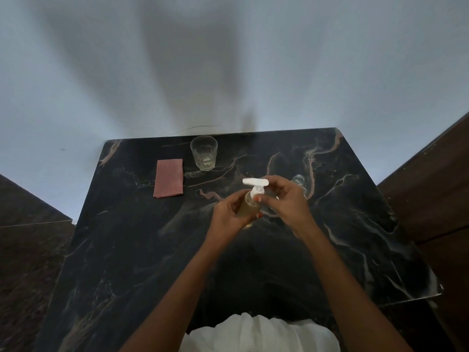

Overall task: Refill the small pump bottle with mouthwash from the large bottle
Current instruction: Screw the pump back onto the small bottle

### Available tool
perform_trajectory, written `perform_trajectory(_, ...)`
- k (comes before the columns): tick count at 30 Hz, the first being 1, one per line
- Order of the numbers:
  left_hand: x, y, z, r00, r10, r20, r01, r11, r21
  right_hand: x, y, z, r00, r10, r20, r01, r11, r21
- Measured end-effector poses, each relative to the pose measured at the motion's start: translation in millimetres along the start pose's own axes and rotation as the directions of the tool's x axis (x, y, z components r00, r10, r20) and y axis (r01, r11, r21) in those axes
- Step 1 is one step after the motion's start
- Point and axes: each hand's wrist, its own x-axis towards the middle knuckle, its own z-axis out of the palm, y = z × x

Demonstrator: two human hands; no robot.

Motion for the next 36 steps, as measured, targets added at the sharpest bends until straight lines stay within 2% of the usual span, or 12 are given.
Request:
perform_trajectory(2,-1.1,-0.2,0.5,1.0,-0.008,0.017,0.008,1.0,-0.002,1.3,3.1,3.6,1.0,-0.006,-0.007,0.005,0.996,-0.091)
perform_trajectory(4,-1.2,-0.9,0.8,1.0,-0.011,0.028,0.011,1.0,0.005,1.4,4.3,2.6,0.998,0.03,0.049,-0.024,0.992,-0.126)
perform_trajectory(6,-0.9,-0.7,0.4,1.0,-0.021,0.024,0.021,1.0,-0.003,0.6,3.5,-3.6,0.985,0.058,0.162,-0.049,0.997,-0.061)
perform_trajectory(9,0.2,-1.2,-1.0,1.0,-0.021,0.017,0.021,1.0,0.01,-1.3,1.8,-12.0,0.959,0.005,0.282,-0.028,0.997,0.077)
perform_trajectory(13,0.0,-2.5,-0.2,0.999,-0.033,0.011,0.033,0.999,-0.023,-0.6,6.3,-7.1,0.994,0.025,0.102,-0.028,0.999,0.03)
perform_trajectory(16,-0.8,-3.8,0.6,0.999,-0.026,0.038,0.026,1.0,-0.017,0.1,8.0,-0.1,0.999,0.016,0.05,-0.014,0.999,-0.047)
perform_trajectory(19,0.0,-6.5,0.1,0.998,-0.034,0.049,0.034,0.999,-0.011,-0.6,4.0,-2.2,0.995,-0.014,0.096,0.023,0.995,-0.096)
perform_trajectory(23,2.1,-10.0,-1.2,0.998,-0.037,0.044,0.037,0.999,0.016,-3.1,-1.5,-12.9,0.966,-0.003,0.259,0.002,1.0,0.006)
perform_trajectory(27,2.9,-12.9,0.0,0.998,-0.04,0.056,0.038,0.999,0.031,-2.1,1.0,-8.8,0.99,-0.001,0.143,0.01,0.998,-0.062)
perform_trajectory(32,3.3,-18.3,-0.3,0.998,-0.046,0.046,0.044,0.998,0.037,-0.9,10.5,2.6,1.0,0.0,0.024,0.001,0.998,-0.061)
perform_trajectory(36,6.6,-23.8,-2.8,0.993,-0.085,0.086,0.081,0.996,0.045,3.9,10.0,-4.6,0.989,0.025,0.146,0.001,0.984,-0.179)
